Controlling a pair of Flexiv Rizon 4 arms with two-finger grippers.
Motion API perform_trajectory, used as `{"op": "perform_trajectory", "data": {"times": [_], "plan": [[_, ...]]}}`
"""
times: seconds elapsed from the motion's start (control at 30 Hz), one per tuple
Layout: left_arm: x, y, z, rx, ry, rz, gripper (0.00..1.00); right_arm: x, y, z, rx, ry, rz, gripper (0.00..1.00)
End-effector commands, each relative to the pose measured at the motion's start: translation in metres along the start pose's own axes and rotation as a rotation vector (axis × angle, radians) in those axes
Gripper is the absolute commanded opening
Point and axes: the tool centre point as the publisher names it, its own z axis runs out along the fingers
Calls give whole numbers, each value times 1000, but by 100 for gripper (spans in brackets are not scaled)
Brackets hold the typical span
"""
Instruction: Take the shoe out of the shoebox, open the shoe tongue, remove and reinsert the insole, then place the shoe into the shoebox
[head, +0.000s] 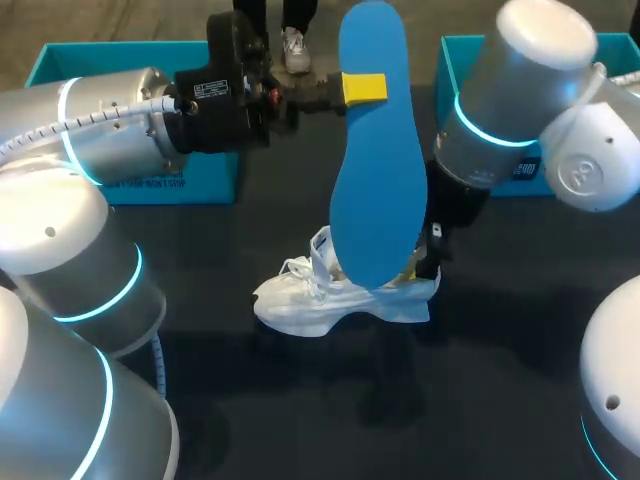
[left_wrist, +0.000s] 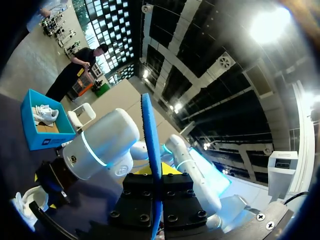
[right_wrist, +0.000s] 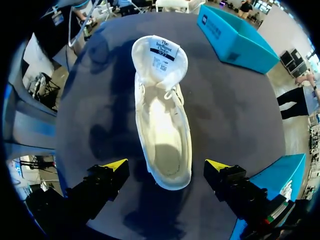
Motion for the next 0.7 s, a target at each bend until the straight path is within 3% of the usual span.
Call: {"op": "perform_trajectory", "data": {"times": [0.03, 0.7], "plan": [[0, 1, 0, 3, 0, 0, 0, -2, 5, 1, 118, 6, -4, 100], [0, 1, 0, 3, 0, 0, 0, -2, 6, -1, 118, 22, -12, 100]]}}
